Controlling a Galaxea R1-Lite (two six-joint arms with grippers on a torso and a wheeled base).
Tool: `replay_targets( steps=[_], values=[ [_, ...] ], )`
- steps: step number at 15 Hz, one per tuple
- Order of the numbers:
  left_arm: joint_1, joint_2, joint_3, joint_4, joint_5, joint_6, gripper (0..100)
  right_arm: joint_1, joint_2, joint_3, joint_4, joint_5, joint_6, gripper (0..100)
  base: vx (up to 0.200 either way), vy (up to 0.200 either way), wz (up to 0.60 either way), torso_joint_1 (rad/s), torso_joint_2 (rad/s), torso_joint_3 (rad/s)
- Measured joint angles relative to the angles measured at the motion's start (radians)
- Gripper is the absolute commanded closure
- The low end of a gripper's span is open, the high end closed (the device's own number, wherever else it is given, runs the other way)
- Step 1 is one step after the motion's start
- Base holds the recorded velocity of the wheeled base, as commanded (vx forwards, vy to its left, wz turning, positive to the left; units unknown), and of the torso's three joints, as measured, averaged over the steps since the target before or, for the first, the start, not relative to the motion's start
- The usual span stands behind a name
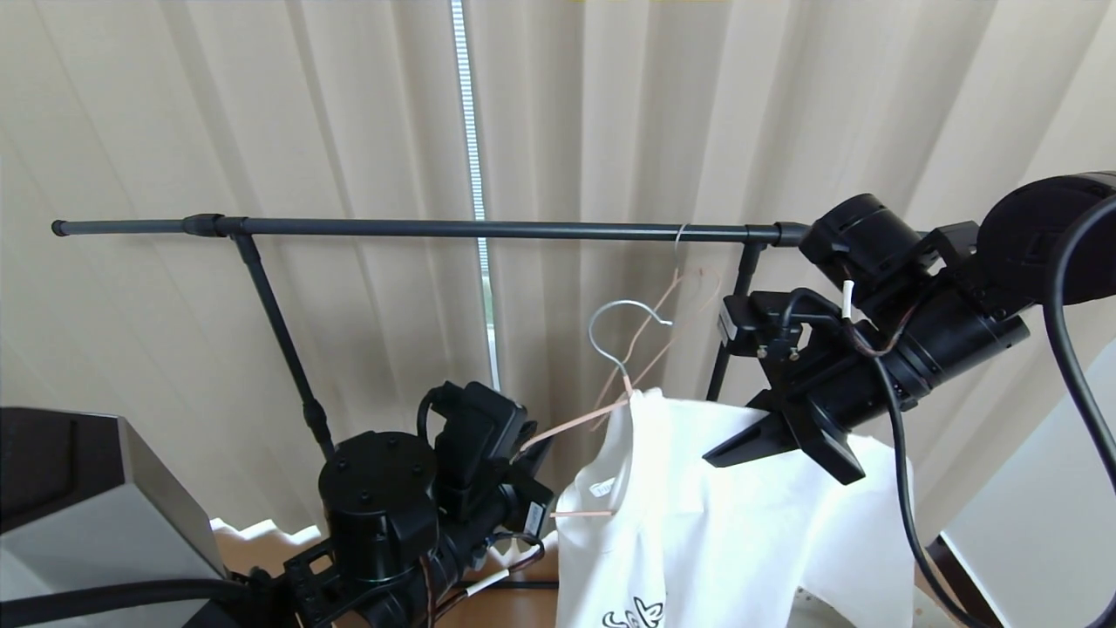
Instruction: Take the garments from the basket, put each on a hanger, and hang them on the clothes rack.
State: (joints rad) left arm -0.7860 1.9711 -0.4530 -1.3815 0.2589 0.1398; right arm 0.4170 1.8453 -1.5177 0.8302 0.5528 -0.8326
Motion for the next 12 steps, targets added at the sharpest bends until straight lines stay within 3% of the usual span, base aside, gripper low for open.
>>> replay_targets(
  steps=[5, 7, 9, 12],
  values=[
    [0.001, -0.001, 0.004, -0.015, -0.011, 0.001, 0, -0.002, -0.023, 0.01, 0.008, -0.005, 0.0, 100, 0.0, 0.0, 0.0, 0.0, 0.0, 0.0],
    [0.027, -0.011, 0.02, -0.042, -0.097, -0.002, 0, -0.003, -0.04, 0.014, 0.006, -0.034, 0.001, 100, 0.0, 0.0, 0.0, 0.0, 0.0, 0.0],
    [0.087, -0.047, 0.049, -0.042, -0.21, -0.005, 0, -0.004, -0.063, 0.016, 0.0, -0.095, 0.012, 100, 0.0, 0.0, 0.0, 0.0, 0.0, 0.0],
    [0.149, -0.091, 0.126, -0.032, -0.256, -0.039, 0, -0.004, -0.111, 0.038, -0.056, -0.214, 0.037, 100, 0.0, 0.0, 0.0, 0.0, 0.0, 0.0]
  ],
)
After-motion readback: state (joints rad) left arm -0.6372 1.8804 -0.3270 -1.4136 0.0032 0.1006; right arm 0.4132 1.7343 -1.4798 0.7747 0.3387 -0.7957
